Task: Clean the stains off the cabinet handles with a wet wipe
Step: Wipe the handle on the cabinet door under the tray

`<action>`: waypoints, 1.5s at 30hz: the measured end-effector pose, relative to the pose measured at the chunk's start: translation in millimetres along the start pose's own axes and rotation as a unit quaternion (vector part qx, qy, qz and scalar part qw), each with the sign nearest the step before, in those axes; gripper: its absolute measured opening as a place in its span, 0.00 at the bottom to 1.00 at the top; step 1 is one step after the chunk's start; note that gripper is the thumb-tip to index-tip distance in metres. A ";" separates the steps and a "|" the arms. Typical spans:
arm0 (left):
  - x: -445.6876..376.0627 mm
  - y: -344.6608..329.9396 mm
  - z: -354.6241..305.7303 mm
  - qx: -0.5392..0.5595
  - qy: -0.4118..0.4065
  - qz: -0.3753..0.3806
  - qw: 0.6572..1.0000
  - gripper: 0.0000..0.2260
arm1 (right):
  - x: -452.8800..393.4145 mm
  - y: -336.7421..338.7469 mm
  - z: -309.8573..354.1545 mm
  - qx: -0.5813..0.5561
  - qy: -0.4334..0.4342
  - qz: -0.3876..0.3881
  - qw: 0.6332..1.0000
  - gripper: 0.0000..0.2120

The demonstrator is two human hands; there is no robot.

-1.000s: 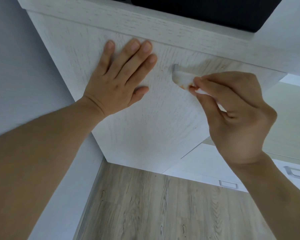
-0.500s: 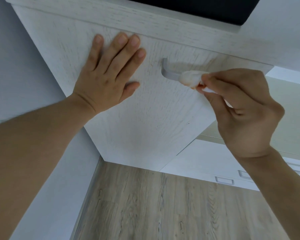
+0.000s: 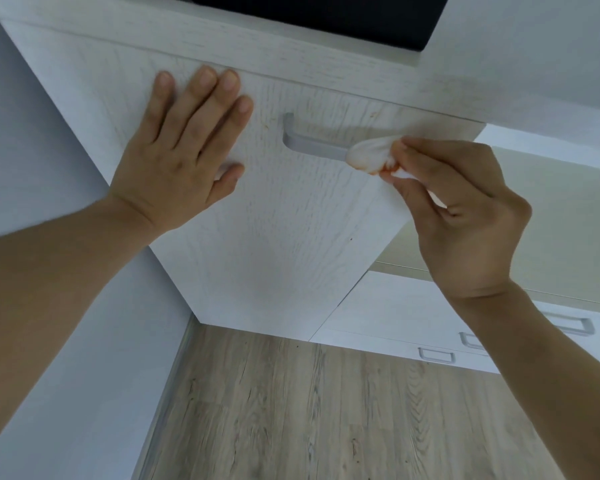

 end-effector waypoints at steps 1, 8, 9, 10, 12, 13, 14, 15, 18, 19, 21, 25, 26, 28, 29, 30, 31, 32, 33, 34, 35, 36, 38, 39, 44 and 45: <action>-0.2 2.5 0.1 0.000 -0.002 0.008 1.000 0.33 | 1.6 0.5 -0.4 0.000 -0.012 -0.001 1.000 0.07; 1.0 19.1 1.4 0.015 -0.015 0.088 0.996 0.29 | 3.3 4.0 1.4 -0.032 -0.106 0.008 0.994 0.08; 1.0 21.8 1.3 0.021 -0.014 0.102 0.994 0.28 | 0.6 6.4 2.9 -0.033 -0.111 0.009 0.993 0.08; 0.8 24.9 1.3 0.025 -0.011 0.117 0.993 0.28 | -1.9 9.5 4.9 -0.033 -0.113 0.010 0.993 0.07; 1.5 32.3 0.9 0.030 -0.005 0.149 0.988 0.28 | -5.5 16.2 11.6 -0.038 -0.109 0.022 0.993 0.07; 1.6 37.0 0.5 0.033 -0.005 0.167 0.985 0.28 | -7.2 19.1 16.1 -0.047 -0.106 0.033 0.993 0.07; 1.5 42.3 0.7 0.034 -0.005 0.188 0.982 0.28 | -9.6 21.9 20.6 -0.057 -0.104 0.045 0.992 0.07; 0.6 48.3 1.2 0.035 -0.005 0.208 0.977 0.28 | -13.0 24.7 24.5 -0.062 -0.104 0.056 0.991 0.07; -3.7 69.7 8.0 0.032 0.006 0.273 0.962 0.28 | -33.3 34.2 34.0 -0.065 -0.104 0.085 0.989 0.10; -6.7 78.1 12.0 0.030 0.014 0.292 0.956 0.28 | -43.6 38.0 37.0 -0.065 -0.100 0.102 0.988 0.11; -15.8 97.5 21.0 0.023 0.021 0.317 0.948 0.27 | -66.5 45.8 41.2 -0.054 -0.094 0.147 0.983 0.09; -48.5 142.9 41.6 0.015 0.068 0.388 0.919 0.32 | -115.3 60.8 45.8 -0.053 -0.172 0.265 0.947 0.08; -59.3 156.1 45.9 0.009 0.076 0.411 0.908 0.34 | -125.9 65.4 47.5 -0.060 -0.197 0.292 0.934 0.09; -79.5 178.9 54.0 -0.021 0.071 0.465 0.882 0.32 | -146.2 75.7 51.8 -0.061 -0.223 0.334 0.914 0.10; -90.3 190.2 58.5 -0.041 0.072 0.492 0.867 0.28 | -156.7 80.6 54.9 -0.055 -0.227 0.350 0.907 0.10; -100.8 201.7 62.3 -0.053 0.078 0.511 0.854 0.27 | -168.4 85.4 58.2 -0.047 -0.228 0.361 0.903 0.09; -112.1 212.1 65.4 -0.053 0.087 0.510 0.854 0.26 | -180.1 90.2 61.5 -0.040 -0.229 0.369 0.900 0.09; -123.5 221.7 67.6 -0.046 0.094 0.500 0.860 0.25 | -191.7 95.0 65.4 -0.034 -0.231 0.376 0.897 0.09; -132.1 229.3 70.6 -0.037 0.101 0.492 0.864 0.25 | -204.0 99.5 69.9 -0.031 -0.230 0.383 0.894 0.09; -142.9 237.8 74.1 -0.034 0.109 0.489 0.865 0.25 | -216.6 103.5 75.1 -0.030 -0.227 0.389 0.892 0.09; -151.8 245.8 76.6 -0.035 0.110 0.486 0.866 0.24 | -229.2 107.4 80.5 -0.033 -0.224 0.397 0.890 0.09; -159.5 253.2 78.2 -0.038 0.107 0.484 0.867 0.24 | -241.0 110.5 86.2 -0.037 -0.220 0.407 0.886 0.09; -172.9 267.4 81.3 -0.040 0.111 0.482 0.868 0.23 | -262.4 115.1 97.3 -0.040 -0.200 0.428 0.880 0.10; -178.2 274.9 83.6 -0.041 0.115 0.482 0.868 0.22 | -271.1 116.5 102.0 -0.037 -0.186 0.434 0.880 0.10; -189.2 315.5 98.9 -0.075 0.161 0.491 0.853 0.22 | -301.8 118.4 114.8 -0.014 -0.104 0.445 0.889 0.07; -189.7 325.0 103.1 -0.086 0.174 0.490 0.850 0.22 | -307.8 119.2 116.2 -0.020 -0.100 0.442 0.891 0.07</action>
Point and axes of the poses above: each hand's wrist, its own x-axis away from the middle knuckle, its own y-axis out of the back of the hand, z = x × y, the point moved 4 cm from there along -x, towards the middle knuckle, and after that the axes turned 12 degrees about y, right-handed, at the moved point
